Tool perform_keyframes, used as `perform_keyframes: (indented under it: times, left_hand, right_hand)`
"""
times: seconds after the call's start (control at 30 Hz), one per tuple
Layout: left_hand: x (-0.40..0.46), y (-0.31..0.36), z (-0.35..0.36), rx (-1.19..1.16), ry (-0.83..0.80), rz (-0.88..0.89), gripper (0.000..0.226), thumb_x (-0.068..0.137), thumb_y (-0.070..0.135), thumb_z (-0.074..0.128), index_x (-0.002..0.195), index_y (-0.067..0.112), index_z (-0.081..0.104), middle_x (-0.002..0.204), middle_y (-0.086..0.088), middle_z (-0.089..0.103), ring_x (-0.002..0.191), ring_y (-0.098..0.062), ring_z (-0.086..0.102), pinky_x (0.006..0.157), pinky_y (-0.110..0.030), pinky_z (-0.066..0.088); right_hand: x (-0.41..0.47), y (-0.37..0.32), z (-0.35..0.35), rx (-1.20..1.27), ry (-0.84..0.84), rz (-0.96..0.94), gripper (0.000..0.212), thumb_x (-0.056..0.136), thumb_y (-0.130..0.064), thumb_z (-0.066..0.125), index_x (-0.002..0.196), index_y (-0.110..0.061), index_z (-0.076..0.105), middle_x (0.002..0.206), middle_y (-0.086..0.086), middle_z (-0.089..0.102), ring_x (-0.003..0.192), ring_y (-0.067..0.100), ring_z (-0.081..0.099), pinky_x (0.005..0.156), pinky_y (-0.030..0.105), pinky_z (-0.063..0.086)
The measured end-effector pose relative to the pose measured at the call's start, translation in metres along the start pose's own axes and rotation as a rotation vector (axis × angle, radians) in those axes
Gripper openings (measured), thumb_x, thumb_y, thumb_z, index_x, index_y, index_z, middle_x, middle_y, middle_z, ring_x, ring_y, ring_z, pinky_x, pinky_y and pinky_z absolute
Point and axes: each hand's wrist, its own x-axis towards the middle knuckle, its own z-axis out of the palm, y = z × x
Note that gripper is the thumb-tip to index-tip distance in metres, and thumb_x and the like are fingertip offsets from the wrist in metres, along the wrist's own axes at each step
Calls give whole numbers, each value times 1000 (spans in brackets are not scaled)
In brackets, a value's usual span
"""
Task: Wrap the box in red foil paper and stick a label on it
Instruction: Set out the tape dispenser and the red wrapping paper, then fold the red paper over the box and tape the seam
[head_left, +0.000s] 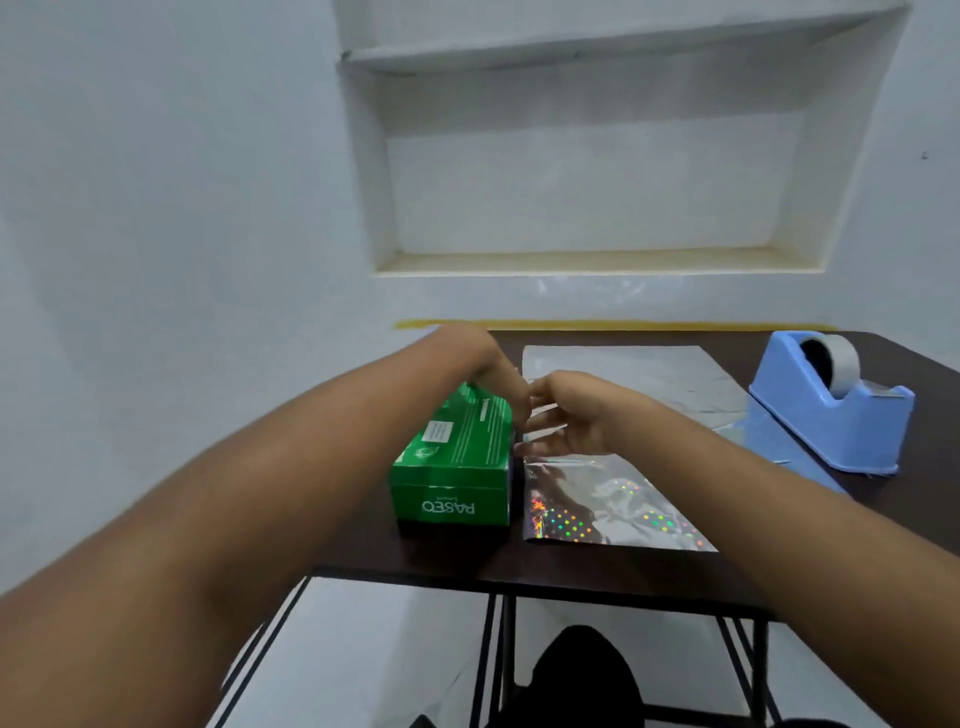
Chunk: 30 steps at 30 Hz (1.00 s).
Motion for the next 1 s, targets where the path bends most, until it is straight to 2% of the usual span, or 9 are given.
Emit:
perform_keyframes:
  times: [0.07, 0.17, 0.23, 0.33, 0.43, 0.6, 0.73, 0.87, 1.0]
  left_hand:
    - [-15, -2, 5, -29, 61, -21, 75, 104, 48, 50, 163, 12, 21, 169, -14, 22, 152, -30, 29, 102, -30, 35]
    - [-13, -11, 9, -79, 199, -26, 78, 95, 57, 61, 157, 14, 38, 159, -13, 41, 142, -31, 45, 102, -34, 42]
    - [-17, -17, -1, -85, 351, -12, 84, 76, 65, 75, 141, 16, 55, 135, -12, 57, 118, -31, 59, 92, -36, 52]
    - [-23, -19, -23, -148, 505, 85, 95, 62, 61, 87, 136, 16, 49, 127, -11, 49, 106, -28, 55, 81, -36, 53]
    - [-21, -12, -38, -205, 572, 271, 97, 62, 51, 90, 141, 21, 43, 129, -6, 41, 110, -27, 54, 82, -37, 51]
    - [13, -6, -43, -175, 525, 350, 112, 58, 57, 93, 151, 38, 34, 139, -7, 45, 126, -30, 50, 100, -39, 48]
    - [44, 14, -40, -247, 459, 454, 110, 62, 48, 96, 155, 44, 35, 152, -1, 47, 130, -25, 51, 94, -30, 43]
    - [71, 40, -29, -303, 407, 547, 109, 61, 40, 98, 153, 47, 40, 151, 5, 46, 123, -17, 51, 93, -26, 43]
    - [96, 58, -19, -317, 358, 621, 119, 42, 55, 96, 149, 49, 45, 155, 13, 45, 140, -14, 45, 111, -33, 41]
  right_hand:
    - [3, -2, 2, 21, 18, -9, 37, 104, -19, 46, 135, 0, 54, 134, 23, 61, 90, 36, 71, 63, 45, 64]
    - [-3, -7, 0, 53, 18, 15, 47, 103, -33, 56, 140, -4, 48, 123, 22, 64, 84, 37, 72, 70, 43, 64]
    - [-7, -15, -9, 7, 75, -32, 52, 97, -44, 65, 137, -15, 51, 124, 13, 58, 94, 36, 69, 80, 44, 61]
    - [-16, -29, -33, -62, 189, -130, 49, 88, -54, 71, 125, -25, 58, 136, 4, 48, 116, 41, 61, 87, 50, 58]
    - [-26, -36, -58, 128, 181, -157, 42, 88, -45, 75, 116, -15, 67, 111, 12, 69, 95, 37, 74, 86, 51, 61]
    - [-30, -29, -87, 228, 337, -211, 25, 93, -39, 72, 103, -17, 67, 92, 10, 72, 82, 27, 72, 73, 47, 63]
    - [-29, -14, -120, 240, 470, -176, 28, 95, -41, 68, 108, -16, 63, 100, 10, 71, 83, 26, 72, 64, 45, 64]
    - [-23, 5, -152, 30, 639, -99, 60, 81, -58, 73, 125, -18, 62, 122, 6, 66, 105, 29, 67, 77, 43, 60]
    - [-17, 22, -174, -128, 727, -76, 76, 71, -62, 76, 127, -12, 62, 121, 5, 66, 106, 25, 65, 81, 37, 56]
